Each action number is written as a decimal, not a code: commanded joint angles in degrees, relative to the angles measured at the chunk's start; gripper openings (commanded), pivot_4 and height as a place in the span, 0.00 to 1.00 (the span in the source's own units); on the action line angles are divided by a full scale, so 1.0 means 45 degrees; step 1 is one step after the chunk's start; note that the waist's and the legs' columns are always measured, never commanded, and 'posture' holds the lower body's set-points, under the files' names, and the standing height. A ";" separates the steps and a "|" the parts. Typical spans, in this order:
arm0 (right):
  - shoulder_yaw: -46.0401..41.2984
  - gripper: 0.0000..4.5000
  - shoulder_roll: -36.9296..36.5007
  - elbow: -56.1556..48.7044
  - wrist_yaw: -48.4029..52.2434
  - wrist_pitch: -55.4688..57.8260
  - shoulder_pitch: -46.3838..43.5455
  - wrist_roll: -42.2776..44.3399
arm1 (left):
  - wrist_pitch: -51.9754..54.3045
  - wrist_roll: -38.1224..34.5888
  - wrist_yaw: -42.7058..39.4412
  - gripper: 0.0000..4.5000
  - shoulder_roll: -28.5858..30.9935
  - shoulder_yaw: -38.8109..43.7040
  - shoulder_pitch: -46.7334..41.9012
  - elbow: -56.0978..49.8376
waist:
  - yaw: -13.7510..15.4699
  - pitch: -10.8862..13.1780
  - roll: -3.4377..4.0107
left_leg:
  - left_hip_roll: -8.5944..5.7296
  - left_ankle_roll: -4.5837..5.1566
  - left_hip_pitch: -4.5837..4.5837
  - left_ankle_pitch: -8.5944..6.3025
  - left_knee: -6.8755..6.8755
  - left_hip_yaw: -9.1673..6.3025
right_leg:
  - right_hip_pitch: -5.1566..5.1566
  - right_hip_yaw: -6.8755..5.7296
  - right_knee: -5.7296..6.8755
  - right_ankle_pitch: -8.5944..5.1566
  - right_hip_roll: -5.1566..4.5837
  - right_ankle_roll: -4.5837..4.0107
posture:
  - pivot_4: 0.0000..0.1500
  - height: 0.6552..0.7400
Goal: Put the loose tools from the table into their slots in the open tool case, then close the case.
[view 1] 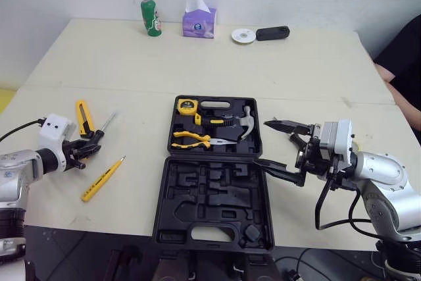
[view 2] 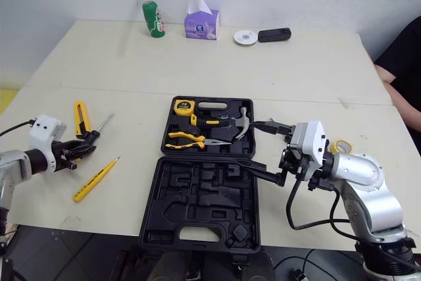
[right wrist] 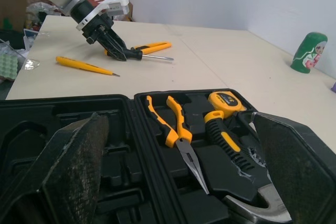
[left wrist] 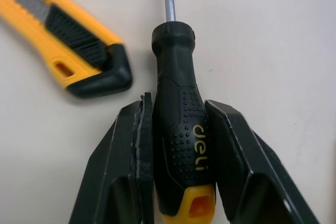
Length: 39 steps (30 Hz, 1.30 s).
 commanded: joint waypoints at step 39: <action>-0.2003 1.00 -0.1047 0.0718 0.0986 -0.1958 0.2704 -0.0687 | -0.0964 0.2857 -0.5020 0.24 -0.0553 -0.8592 -0.5842 -0.7427 | 0.0204 0.0008 0.0000 | 0.0047 0.0002 -0.0010 -0.0001 0.0072 0.0006 | 0.0036 0.0011 -0.0021 0.0006 0.0090 0.0011 | 1.00 1.00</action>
